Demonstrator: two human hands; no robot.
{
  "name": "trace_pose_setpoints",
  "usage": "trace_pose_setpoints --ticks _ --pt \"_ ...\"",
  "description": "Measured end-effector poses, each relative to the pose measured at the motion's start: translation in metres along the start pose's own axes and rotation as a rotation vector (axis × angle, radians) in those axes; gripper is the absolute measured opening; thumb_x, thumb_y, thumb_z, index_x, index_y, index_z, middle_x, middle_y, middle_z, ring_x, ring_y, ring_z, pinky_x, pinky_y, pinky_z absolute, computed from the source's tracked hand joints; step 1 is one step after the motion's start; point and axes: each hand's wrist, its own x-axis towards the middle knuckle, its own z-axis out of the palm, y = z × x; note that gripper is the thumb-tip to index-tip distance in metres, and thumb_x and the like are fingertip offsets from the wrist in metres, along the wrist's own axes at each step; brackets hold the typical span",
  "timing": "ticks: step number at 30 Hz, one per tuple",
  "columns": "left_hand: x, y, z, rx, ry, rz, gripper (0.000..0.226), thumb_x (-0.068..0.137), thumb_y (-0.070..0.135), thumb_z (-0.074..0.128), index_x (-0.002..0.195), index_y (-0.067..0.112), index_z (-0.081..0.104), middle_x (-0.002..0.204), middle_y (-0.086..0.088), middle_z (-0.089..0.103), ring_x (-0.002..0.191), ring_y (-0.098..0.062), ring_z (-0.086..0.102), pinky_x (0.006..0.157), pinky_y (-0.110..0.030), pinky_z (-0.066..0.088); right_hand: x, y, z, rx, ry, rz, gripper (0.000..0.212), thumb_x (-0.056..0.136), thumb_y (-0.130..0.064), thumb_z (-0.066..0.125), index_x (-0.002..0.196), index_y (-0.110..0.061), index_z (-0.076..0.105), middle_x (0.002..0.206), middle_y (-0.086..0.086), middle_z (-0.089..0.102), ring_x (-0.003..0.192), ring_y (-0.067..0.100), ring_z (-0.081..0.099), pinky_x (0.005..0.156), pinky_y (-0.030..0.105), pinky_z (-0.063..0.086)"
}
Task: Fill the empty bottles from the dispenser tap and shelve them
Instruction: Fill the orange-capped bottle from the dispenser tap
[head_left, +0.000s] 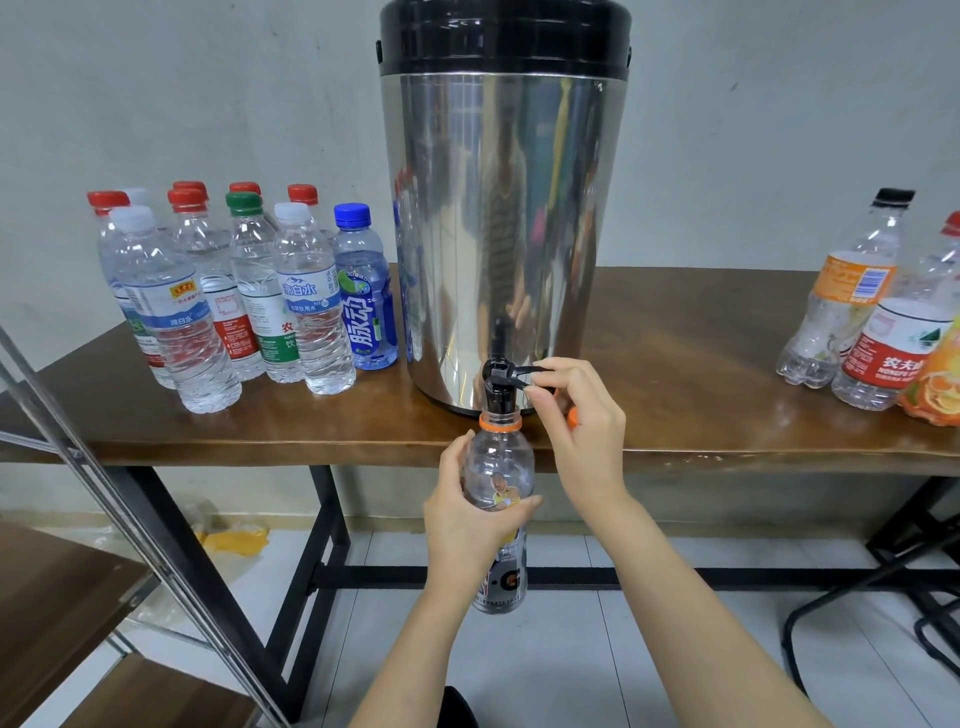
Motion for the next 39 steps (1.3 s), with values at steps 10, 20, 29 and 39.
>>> trace_pose_setpoints --ticks 10,20,29,39 --pt "0.0010 -0.0017 -0.0015 0.029 -0.017 0.007 0.090 0.058 0.030 0.094 0.134 0.036 0.046 0.119 0.023 0.060 0.109 0.006 0.057 0.085 -0.003 0.044 -0.0003 0.0005 0.0005 0.009 -0.006 0.013 0.026 0.094 -0.029 0.058 0.095 -0.005 0.069 0.108 0.000 0.065 0.078 0.001 0.055 0.073 0.011 0.042" --pt "0.0018 0.0000 -0.0024 0.022 -0.017 0.008 0.087 0.057 0.027 0.094 0.128 0.041 0.045 0.114 0.027 0.059 0.106 0.012 0.055 0.081 -0.003 0.044 -0.0007 0.0013 0.0005 0.009 -0.002 0.009 0.024 0.094 -0.027 0.058 0.095 -0.005 0.068 0.108 0.001 0.064 0.080 0.002 0.056 0.074 0.010 0.042" --pt "0.0026 -0.0013 -0.0025 0.036 -0.014 0.014 0.089 0.055 0.030 0.095 0.127 0.040 0.043 0.117 0.024 0.058 0.106 0.010 0.056 0.082 -0.004 0.045 -0.0007 0.0012 0.0010 0.007 0.000 0.005 0.024 0.094 -0.027 0.059 0.095 -0.005 0.068 0.107 0.001 0.064 0.081 0.003 0.056 0.074 0.010 0.042" --pt "0.0029 -0.0007 -0.0029 0.054 -0.013 0.004 0.088 0.055 0.031 0.095 0.119 0.043 0.037 0.120 0.019 0.056 0.107 0.005 0.056 0.079 -0.005 0.046 -0.0008 0.0011 0.0014 0.012 0.004 0.010 0.024 0.094 -0.026 0.059 0.094 -0.004 0.068 0.108 0.001 0.064 0.078 0.002 0.055 0.073 0.010 0.041"
